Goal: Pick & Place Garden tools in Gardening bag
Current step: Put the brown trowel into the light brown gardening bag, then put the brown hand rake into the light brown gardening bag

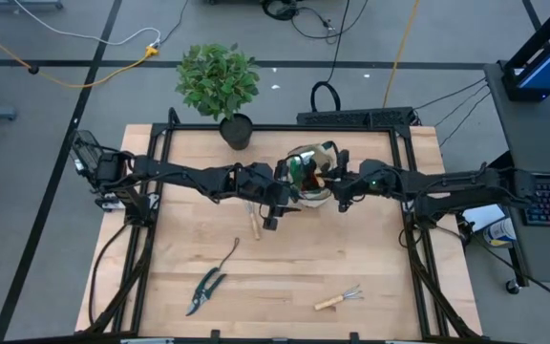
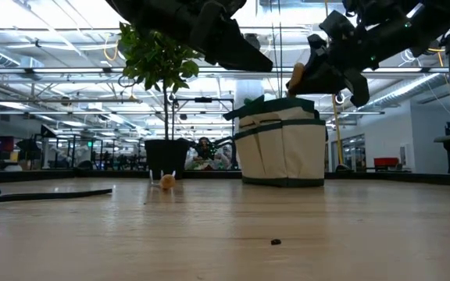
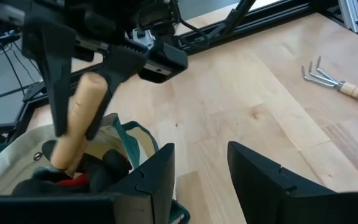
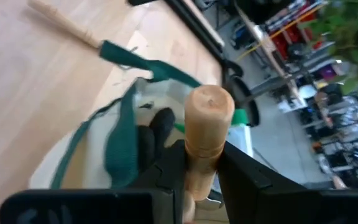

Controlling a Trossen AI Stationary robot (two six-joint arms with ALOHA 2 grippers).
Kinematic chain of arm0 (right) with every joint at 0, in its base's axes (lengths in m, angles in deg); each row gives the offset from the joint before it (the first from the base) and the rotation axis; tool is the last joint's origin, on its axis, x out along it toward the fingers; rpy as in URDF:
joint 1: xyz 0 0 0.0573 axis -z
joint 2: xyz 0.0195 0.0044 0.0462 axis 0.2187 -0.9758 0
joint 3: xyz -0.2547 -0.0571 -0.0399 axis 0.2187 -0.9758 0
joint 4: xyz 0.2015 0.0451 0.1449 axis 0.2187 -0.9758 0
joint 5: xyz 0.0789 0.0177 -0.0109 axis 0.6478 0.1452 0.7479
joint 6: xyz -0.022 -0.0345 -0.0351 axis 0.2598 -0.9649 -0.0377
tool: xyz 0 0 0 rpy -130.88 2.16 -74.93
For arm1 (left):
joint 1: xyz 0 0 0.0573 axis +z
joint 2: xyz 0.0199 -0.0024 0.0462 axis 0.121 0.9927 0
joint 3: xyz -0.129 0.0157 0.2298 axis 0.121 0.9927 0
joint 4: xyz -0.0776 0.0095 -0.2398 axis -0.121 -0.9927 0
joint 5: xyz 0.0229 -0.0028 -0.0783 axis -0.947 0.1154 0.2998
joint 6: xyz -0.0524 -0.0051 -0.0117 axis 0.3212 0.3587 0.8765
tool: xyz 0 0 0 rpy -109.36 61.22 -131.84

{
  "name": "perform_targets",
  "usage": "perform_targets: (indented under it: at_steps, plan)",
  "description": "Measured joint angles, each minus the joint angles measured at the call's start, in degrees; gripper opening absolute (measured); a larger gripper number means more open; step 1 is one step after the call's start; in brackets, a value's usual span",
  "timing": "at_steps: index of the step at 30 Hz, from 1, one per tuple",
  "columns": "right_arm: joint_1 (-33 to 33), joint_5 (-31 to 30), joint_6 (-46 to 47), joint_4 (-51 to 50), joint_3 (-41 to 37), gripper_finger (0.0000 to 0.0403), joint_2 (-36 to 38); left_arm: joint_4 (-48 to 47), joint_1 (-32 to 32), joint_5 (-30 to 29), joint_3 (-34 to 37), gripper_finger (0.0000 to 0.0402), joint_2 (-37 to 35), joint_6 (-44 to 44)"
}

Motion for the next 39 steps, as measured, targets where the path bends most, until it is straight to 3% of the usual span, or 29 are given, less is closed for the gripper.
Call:
perform_targets:
  at_steps: [5,12,18,21,26,34,39]
  plan:
    - [0.7,-0.1,1.3,-0.7,0.1,0.0073,-1.7,0.0,0.0,0.0,0.0,0.0154,0.0,-1.1]
    - [0.8,-0.5,0.2,0.6,0.0,0.0123,-2.4,-0.4,0.0,0.0,0.0,0.0154,0.0,-1.1]
    - [0.7,-10.6,0.0,0.9,0.0,0.016,-2.2,-1.5,0.0,0.0,0.0,0.0154,0.0,-0.9]
    - [-0.5,-12.1,1.2,1.0,0.0,0.0168,-1.3,-1.8,0.0,0.0,0.0,0.0154,0.0,0.0]
    - [-2.8,-9.1,2.6,1.0,0.0,0.0161,-0.5,-1.7,0.0,-0.1,0.0,0.0154,0.0,0.2]
    - [-3.9,-16.9,2.8,0.9,0.0,0.0121,-0.3,-1.3,-0.1,-0.1,0.0,0.0154,-0.1,1.4]
    - [-4.3,-18.4,7.4,0.9,0.0,0.0103,0.5,-1.3,-0.2,-0.1,0.0,0.0154,-0.1,2.1]
